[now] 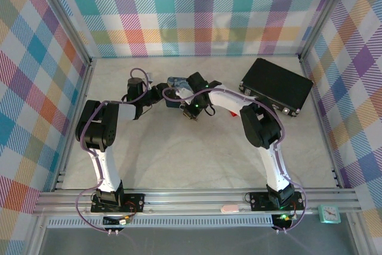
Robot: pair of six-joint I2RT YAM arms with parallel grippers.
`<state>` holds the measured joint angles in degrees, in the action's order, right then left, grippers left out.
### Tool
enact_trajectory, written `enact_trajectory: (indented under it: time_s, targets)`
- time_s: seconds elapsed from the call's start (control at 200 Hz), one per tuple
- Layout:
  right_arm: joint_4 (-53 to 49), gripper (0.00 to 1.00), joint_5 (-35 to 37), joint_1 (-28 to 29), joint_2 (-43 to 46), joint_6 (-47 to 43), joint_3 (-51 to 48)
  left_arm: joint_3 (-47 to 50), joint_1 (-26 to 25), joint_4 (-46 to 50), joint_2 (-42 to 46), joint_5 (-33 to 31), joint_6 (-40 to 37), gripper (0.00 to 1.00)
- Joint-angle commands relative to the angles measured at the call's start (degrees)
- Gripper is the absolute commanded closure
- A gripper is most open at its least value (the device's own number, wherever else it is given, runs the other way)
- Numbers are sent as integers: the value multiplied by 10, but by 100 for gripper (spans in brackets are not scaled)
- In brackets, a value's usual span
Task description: Unlock a padlock with a key
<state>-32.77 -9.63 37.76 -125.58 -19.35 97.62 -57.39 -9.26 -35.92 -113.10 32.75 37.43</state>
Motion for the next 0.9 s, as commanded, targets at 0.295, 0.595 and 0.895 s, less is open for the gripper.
enact_trajectory:
  time_s: [0.295,0.595,0.895]
  targets:
    - [21,100,-28,-1,9,53,-3,44,25,83,122,-4,30,28]
    - [48,100,-54,-1,10,87,-11,164,19,-3,188,-17,98,38]
    - [49,100,-89,-2,3,111,-7,169,-62,-98,120,-71,127,56]
